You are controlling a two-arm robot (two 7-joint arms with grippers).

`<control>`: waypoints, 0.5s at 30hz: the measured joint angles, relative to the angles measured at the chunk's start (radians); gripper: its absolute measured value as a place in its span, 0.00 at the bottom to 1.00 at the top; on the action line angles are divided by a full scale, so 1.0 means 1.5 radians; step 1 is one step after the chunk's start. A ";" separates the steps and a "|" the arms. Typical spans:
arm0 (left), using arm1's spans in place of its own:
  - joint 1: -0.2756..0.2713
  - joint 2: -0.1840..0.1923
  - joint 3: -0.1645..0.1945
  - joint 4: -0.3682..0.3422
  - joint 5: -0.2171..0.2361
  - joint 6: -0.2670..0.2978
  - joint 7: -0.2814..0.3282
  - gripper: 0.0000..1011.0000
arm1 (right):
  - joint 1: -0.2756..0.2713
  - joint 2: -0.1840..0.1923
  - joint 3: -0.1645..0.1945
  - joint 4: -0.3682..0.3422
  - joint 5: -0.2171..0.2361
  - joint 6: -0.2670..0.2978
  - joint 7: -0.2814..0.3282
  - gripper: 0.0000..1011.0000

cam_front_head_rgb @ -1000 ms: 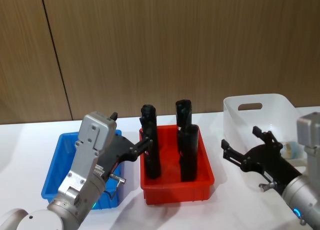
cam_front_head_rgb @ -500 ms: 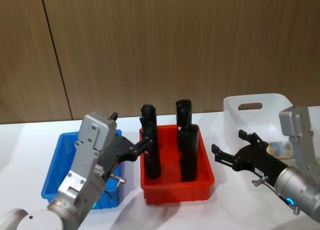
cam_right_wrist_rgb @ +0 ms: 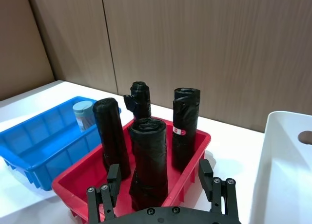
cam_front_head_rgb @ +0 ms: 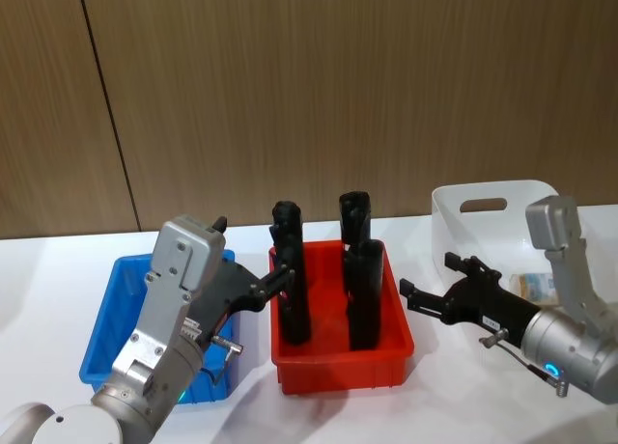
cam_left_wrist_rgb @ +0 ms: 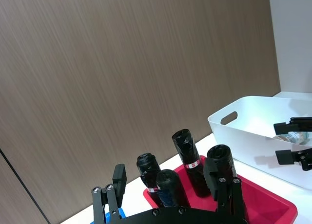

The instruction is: Pick the cotton swabs from the blue box and place them into the white box.

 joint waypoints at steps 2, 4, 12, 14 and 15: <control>0.000 0.000 0.000 0.000 0.000 0.000 0.000 0.99 | 0.011 -0.002 0.000 0.020 0.000 -0.005 0.014 0.99; 0.000 0.000 0.000 0.000 0.000 0.000 0.000 0.99 | 0.022 -0.004 0.000 0.038 0.000 -0.010 0.029 0.99; 0.000 0.000 0.000 0.000 0.000 0.000 0.000 0.99 | 0.061 -0.013 -0.003 0.108 0.000 -0.029 0.080 0.99; 0.000 0.000 0.000 0.000 0.000 0.000 0.000 0.99 | 0.076 -0.017 -0.005 0.134 -0.001 -0.035 0.092 0.99; 0.000 0.000 0.000 0.000 0.000 0.000 0.000 0.99 | 0.080 -0.018 -0.005 0.141 -0.002 -0.036 0.096 0.99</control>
